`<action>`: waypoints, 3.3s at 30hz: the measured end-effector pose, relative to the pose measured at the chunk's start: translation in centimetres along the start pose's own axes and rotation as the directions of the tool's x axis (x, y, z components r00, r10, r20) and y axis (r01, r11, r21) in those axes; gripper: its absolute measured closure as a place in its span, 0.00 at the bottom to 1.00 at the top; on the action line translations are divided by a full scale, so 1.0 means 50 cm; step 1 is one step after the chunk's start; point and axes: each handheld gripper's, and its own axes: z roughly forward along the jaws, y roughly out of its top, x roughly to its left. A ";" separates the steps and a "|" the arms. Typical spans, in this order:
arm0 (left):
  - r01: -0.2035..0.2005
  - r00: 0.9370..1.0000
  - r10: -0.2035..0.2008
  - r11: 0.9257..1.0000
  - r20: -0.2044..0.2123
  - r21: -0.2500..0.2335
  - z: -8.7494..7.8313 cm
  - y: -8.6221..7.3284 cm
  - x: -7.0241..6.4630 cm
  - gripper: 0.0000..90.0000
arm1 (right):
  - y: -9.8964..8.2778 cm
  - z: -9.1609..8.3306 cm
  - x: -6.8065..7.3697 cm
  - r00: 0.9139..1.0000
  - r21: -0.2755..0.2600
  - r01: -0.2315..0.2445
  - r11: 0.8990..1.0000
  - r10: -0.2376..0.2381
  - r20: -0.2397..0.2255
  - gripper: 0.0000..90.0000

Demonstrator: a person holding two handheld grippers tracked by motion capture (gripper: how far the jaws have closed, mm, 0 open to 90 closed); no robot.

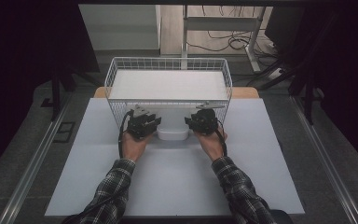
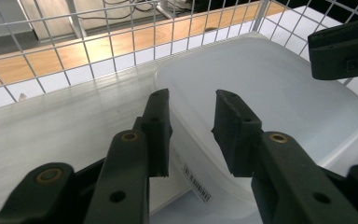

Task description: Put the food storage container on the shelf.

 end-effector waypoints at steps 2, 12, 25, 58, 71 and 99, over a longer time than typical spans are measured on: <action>-0.003 1.000 0.003 1.000 0.007 -0.010 -0.005 0.000 -0.002 0.70 | 0.003 -0.003 -0.002 1.000 -0.004 0.003 1.000 -0.003 0.004 0.73; 0.014 0.994 -0.012 1.000 0.108 -0.017 -0.045 -0.011 -0.017 0.50 | -0.007 -0.042 0.004 0.997 -0.023 -0.009 1.000 0.007 -0.079 0.91; 0.025 0.981 -0.016 0.999 0.191 -0.043 -0.115 -0.057 -0.035 0.17 | -0.031 -0.097 0.031 0.983 -0.039 0.066 0.997 -0.072 -0.170 0.99; -0.102 0.987 0.106 0.994 0.118 -0.041 -0.237 -0.200 -0.079 0.04 | -0.094 -0.089 0.086 0.961 -0.003 0.141 0.990 -0.138 -0.240 0.98; -0.110 0.986 0.113 0.993 0.120 -0.032 -0.261 -0.223 -0.083 0.04 | -0.088 -0.034 0.100 0.962 0.031 0.143 0.989 -0.131 -0.241 0.98; -0.085 0.988 0.087 0.996 0.127 -0.023 -0.261 -0.226 -0.073 0.04 | -0.053 0.035 0.085 0.972 0.058 0.142 0.988 -0.129 -0.195 0.99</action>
